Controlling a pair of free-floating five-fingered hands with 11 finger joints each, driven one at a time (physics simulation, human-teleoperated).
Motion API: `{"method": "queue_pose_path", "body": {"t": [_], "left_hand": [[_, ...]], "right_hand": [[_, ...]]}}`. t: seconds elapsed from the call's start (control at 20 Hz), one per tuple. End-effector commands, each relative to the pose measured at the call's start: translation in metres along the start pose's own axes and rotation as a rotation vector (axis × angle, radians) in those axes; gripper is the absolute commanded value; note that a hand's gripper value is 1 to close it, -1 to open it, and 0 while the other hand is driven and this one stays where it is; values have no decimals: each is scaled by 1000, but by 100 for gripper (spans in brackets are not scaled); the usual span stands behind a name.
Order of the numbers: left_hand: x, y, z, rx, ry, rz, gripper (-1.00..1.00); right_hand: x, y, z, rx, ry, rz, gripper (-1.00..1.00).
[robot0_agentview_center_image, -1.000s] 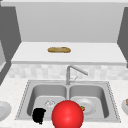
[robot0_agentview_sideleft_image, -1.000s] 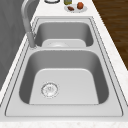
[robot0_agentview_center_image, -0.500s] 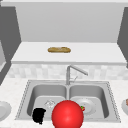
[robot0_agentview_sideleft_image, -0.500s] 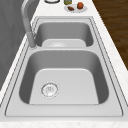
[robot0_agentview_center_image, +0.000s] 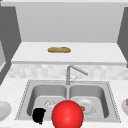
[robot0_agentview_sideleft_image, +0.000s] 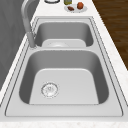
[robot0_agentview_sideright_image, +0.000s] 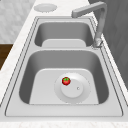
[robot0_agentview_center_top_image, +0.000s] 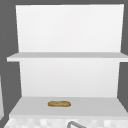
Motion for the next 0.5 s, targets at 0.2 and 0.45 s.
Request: {"method": "queue_pose_path", "body": {"t": [0.2, 0.45], "left_hand": [[0, 0, 0, 0, 0, 0, 0], [0, 0, 0, 0, 0, 0, 0]], "right_hand": [[-11, -18, -3, -35, 26, -129, -100], [-19, -22, -1, -54, 56, -99, -100]]}}
